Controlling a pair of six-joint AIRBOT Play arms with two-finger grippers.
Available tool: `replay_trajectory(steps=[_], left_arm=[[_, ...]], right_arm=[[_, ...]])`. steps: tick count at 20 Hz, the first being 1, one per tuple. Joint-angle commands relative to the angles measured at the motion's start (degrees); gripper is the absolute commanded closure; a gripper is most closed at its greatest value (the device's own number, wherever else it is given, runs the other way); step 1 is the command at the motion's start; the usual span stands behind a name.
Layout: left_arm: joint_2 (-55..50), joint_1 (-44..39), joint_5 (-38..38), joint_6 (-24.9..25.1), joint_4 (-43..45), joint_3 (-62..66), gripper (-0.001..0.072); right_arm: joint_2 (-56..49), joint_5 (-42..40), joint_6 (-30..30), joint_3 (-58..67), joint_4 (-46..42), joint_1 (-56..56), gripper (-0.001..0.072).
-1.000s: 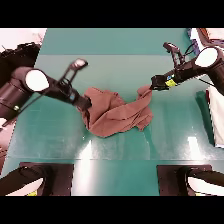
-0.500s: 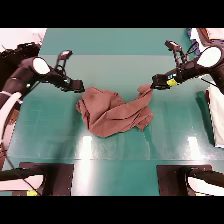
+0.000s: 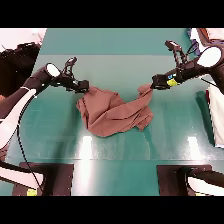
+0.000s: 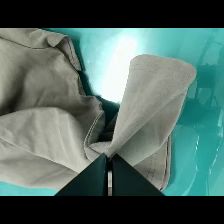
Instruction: Fold the shirts.
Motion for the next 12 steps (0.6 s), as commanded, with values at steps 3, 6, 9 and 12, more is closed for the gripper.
replay_trajectory(steps=[3, 6, 9, 12], left_arm=[[5.01, 0.09, -3.82, 0.07, 4.74, 10.71, 0.0679], [15.69, 0.09, -3.82, 0.09, 11.39, 19.78, 0.0679], [27.12, 0.09, -3.76, 0.11, 14.1, 27.17, 0.0678], [37.59, 0.09, -2.34, 0.11, 14.1, 30.01, 0.0678]], right_arm=[[3.08, 0.09, -0.26, 3.5, -0.22, -2.89, 0.0695], [7.82, -0.61, -1.31, 11.91, -0.2, -7.17, 0.0695], [13.4, -2.14, -2.91, 20.41, -0.17, -10.82, 0.0695], [18.47, -2.19, -4.13, 26.62, -0.2, -13.68, 0.0695]])
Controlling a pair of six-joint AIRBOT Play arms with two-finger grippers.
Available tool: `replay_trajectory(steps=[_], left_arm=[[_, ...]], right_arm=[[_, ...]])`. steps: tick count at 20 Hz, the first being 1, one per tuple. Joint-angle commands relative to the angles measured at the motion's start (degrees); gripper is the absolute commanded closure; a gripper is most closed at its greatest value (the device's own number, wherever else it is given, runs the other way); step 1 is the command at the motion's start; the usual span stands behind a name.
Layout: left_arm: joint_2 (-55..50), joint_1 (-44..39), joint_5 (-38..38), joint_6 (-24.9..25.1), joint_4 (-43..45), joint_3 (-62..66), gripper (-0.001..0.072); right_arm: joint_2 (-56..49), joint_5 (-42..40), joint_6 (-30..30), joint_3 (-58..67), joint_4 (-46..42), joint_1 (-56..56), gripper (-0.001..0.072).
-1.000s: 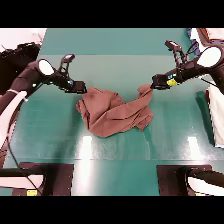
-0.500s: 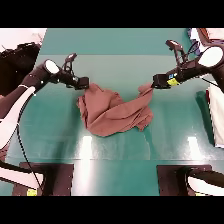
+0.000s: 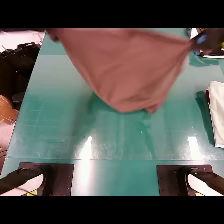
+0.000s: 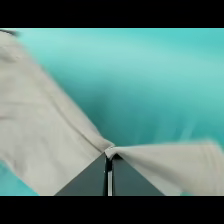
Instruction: Fold the shirts.
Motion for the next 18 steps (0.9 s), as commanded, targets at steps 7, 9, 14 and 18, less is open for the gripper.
replay_trajectory(steps=[7, 9, 14, 18], left_arm=[[23.02, 0.04, 7.23, -3.1, 1.62, 4.44, 0.0679], [23.52, 0.04, 7.72, -3.1, 1.2, 4.55, 0.0679], [19.54, 0.04, 4.44, -3.04, 0.9, 4.5, 0.0679], [8.39, 0.04, -9.99, -2.99, 1.95, 1.84, 0.0679]], right_arm=[[14.27, -0.42, -1.38, 11.21, 0.0, -11.45, 0.0695], [15.74, -0.46, -1.36, 11.23, 0.09, -14.25, 0.0695], [12.83, 1.66, -1.29, 11.23, 1.84, -15.96, 0.0695], [1.36, 7.34, -1.2, 11.17, 1.11, -7.1, 0.0696]])
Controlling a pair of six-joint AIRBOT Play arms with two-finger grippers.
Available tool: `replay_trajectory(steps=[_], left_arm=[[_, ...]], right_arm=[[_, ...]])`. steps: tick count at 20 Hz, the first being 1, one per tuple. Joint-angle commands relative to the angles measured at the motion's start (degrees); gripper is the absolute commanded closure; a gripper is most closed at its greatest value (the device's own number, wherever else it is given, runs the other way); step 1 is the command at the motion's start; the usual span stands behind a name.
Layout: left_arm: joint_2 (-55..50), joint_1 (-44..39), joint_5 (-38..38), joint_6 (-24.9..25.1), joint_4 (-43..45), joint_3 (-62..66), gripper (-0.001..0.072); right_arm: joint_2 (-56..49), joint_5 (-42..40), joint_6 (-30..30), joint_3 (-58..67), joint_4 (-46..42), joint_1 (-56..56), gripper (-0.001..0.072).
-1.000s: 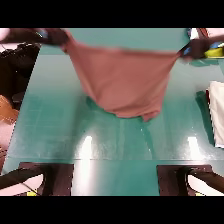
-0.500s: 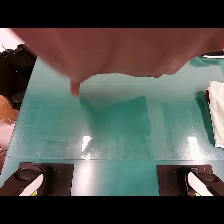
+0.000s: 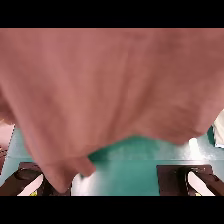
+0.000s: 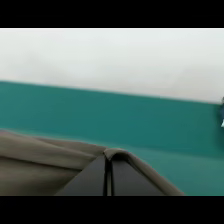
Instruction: Fold the shirts.
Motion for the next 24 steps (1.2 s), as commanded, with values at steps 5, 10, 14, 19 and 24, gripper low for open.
replay_trajectory(steps=[5, 10, 14, 19, 24], left_arm=[[-23.12, 0.02, -10.45, -0.04, 2.86, -13.9, 0.0678], [-38.53, 0.15, 1.53, -0.09, 6.32, -17.44, 0.0677], [-41.88, 1.66, 5.29, -1.81, 6.23, -17.35, 0.0321], [-38.97, 8.0, -13.49, -1.75, 6.23, -14.08, 0.0174], [-24.46, 13.05, -21.22, -1.14, 6.25, -30.45, 0.0173]], right_arm=[[-27.3, 8.09, 0.24, 0.04, -9.05, 11.98, 0.0695], [-44.98, 4.63, 0.24, 0.07, -8.87, 12.11, 0.0695], [-50.25, -0.55, 0.24, 0.07, -1.51, 11.1, 0.0692], [-47.21, 3.13, -0.52, 0.07, 7.1, 6.82, 0.0384], [-37.0, 8.52, -2.67, -6.6, 7.06, 2.56, 0.0384]])
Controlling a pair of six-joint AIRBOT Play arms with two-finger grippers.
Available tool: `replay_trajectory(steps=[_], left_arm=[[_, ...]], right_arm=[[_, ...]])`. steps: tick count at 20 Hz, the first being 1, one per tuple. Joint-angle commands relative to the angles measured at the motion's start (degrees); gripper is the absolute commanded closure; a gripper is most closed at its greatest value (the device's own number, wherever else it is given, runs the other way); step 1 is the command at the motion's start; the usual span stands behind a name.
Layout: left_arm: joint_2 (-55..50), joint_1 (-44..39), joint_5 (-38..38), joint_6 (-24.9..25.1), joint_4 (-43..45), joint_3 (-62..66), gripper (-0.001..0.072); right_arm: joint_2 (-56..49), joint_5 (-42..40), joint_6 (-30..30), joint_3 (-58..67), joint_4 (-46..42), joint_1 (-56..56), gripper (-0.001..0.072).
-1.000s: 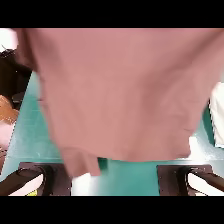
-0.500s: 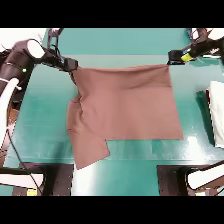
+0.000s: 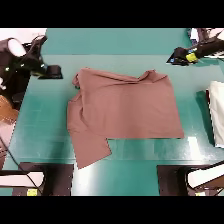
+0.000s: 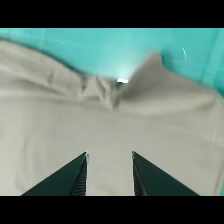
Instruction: Fold the shirts.
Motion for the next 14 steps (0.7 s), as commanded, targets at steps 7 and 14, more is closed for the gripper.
replay_trajectory(steps=[7, 14], left_arm=[[23.45, 2.29, 1.25, -0.04, -12.2, -43.43, 0.0173], [24.11, 2.16, 11.91, 1.9, -20.11, -53.68, 0.0174]], right_arm=[[21.77, -2.47, -1.95, -26.27, 1.4, -2.69, 0.0384], [31.61, -8.07, -1.95, -37.7, 1.36, -2.71, 0.0384]])
